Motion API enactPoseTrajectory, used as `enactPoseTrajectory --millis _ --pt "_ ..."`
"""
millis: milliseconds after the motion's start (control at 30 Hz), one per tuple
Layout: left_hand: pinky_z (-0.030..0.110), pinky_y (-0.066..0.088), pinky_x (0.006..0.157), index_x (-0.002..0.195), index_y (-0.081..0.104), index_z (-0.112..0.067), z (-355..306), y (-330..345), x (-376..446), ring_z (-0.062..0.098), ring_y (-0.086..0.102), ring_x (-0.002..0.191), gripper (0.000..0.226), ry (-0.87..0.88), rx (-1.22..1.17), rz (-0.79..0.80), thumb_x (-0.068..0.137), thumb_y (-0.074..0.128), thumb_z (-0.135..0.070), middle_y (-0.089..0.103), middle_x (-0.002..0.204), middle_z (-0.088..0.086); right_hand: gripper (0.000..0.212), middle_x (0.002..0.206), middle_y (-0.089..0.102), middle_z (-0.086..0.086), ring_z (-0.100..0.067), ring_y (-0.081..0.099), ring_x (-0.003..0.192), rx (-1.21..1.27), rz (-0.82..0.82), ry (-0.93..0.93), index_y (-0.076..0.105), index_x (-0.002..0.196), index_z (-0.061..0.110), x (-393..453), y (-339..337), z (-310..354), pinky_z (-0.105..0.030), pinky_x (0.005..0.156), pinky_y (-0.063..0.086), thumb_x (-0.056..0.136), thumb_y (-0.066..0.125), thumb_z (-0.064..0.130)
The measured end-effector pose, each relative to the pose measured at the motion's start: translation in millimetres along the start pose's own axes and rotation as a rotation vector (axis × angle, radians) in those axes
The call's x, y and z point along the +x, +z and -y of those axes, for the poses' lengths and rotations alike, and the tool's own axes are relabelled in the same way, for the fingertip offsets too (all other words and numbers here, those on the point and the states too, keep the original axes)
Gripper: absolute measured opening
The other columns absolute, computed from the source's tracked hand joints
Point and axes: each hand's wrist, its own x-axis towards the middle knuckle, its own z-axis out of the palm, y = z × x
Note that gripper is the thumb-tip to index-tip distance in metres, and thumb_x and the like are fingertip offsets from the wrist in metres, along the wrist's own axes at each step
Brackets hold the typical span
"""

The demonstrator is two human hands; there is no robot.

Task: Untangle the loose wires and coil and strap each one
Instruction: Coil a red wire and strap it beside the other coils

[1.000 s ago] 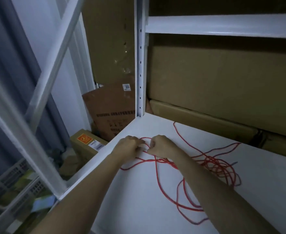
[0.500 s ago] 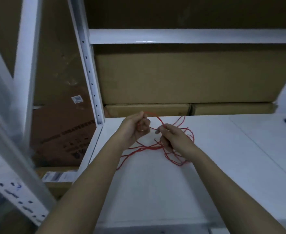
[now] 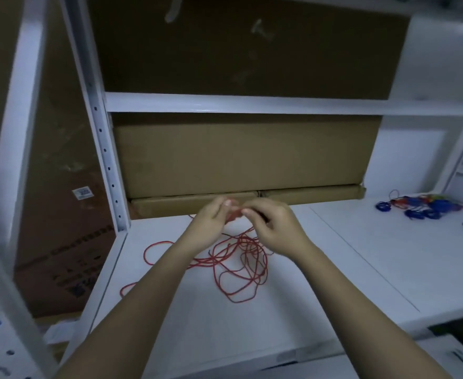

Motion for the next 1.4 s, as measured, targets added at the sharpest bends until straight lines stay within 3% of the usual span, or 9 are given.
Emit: enactPoseTrajectory --millis 233,433,600,667,767,967,1100,1200,1400 --pt "0.020 0.044 0.050 0.073 0.057 -0.001 -35 6 2 0.014 0.055 0.044 0.039 -0.187 -0.423 0.030 0.100 0.031 -0.009 0.062 0.049 0.010 0.009 0.066 0.052 0.000 -0.004 0.044 0.059 0.457 -0.114 0.387 0.065 0.079 0.007 57 -5 -40 -0.016 0.060 0.036 0.086 0.068 0.011" --pt "0.009 0.050 0.062 0.104 0.057 0.001 -46 11 32 0.010 0.070 0.084 0.037 -0.024 -0.881 -0.263 0.106 0.025 -0.018 0.074 0.090 0.006 0.030 0.055 0.049 -0.002 -0.009 0.045 0.044 0.574 0.289 0.529 0.063 0.102 0.015 22 46 -52 -0.023 0.050 0.038 0.103 0.037 0.031" --pt "0.021 0.044 0.083 0.116 0.048 0.000 -4 0 49 0.023 0.061 0.108 0.033 -0.022 0.119 -0.520 0.106 0.024 -0.021 0.064 0.116 0.008 0.023 0.074 0.057 0.011 -0.006 0.054 0.066 0.157 0.540 0.251 0.057 0.097 0.025 -13 56 -69 -0.027 0.061 0.043 0.101 0.036 0.033" --pt "0.030 0.040 0.068 0.107 0.048 -0.004 21 -9 41 0.029 0.062 0.094 0.026 -0.062 0.618 -0.287 0.105 0.030 -0.022 0.061 0.094 0.001 0.020 0.086 0.064 0.005 -0.012 0.058 0.076 0.061 0.521 0.178 0.058 0.099 0.023 -12 46 -84 -0.032 0.066 0.047 0.101 0.039 0.027" --pt "0.031 0.044 0.071 0.099 0.053 -0.008 47 -14 34 0.022 0.062 0.086 0.028 -0.184 0.795 -0.017 0.104 0.030 -0.024 0.064 0.087 -0.002 0.021 0.096 0.068 0.009 -0.005 0.060 0.087 0.132 0.264 0.173 0.068 0.102 0.021 14 36 -105 -0.023 0.076 0.048 0.098 0.048 0.024" --pt "0.022 0.042 0.061 0.078 0.061 -0.008 18 -10 47 0.010 0.051 0.051 0.048 -0.168 0.171 -0.010 0.106 0.024 -0.020 0.057 0.050 0.001 0.019 0.079 0.064 0.017 0.008 0.057 0.071 0.427 0.161 0.319 0.071 0.107 0.013 91 30 -113 -0.012 0.072 0.042 0.094 0.059 0.018" --pt "0.013 0.039 0.052 0.070 0.057 -0.005 -6 -17 59 0.009 0.044 0.045 0.050 -0.058 -0.311 0.086 0.105 0.025 -0.020 0.049 0.045 0.000 0.018 0.062 0.057 0.002 0.001 0.051 0.051 0.554 0.141 0.341 0.068 0.103 0.011 111 41 -104 -0.014 0.057 0.043 0.098 0.050 0.013" --pt "0.015 0.046 0.058 0.084 0.055 -0.001 -18 -20 74 0.007 0.054 0.051 0.039 0.023 -0.592 -0.079 0.105 0.027 -0.017 0.058 0.052 -0.003 0.030 0.059 0.057 0.001 -0.006 0.052 0.050 0.543 0.242 0.395 0.062 0.086 0.015 98 59 -93 -0.019 0.054 0.044 0.103 0.039 0.025" --pt "0.014 0.045 0.074 0.116 0.046 0.001 -21 -42 111 0.009 0.060 0.079 0.034 0.072 -0.222 -0.460 0.107 0.019 -0.018 0.066 0.110 0.010 0.029 0.063 0.047 0.006 -0.008 0.042 0.054 0.151 0.536 0.316 0.055 0.104 0.022 42 79 -97 -0.023 0.053 0.034 0.103 0.030 0.036"
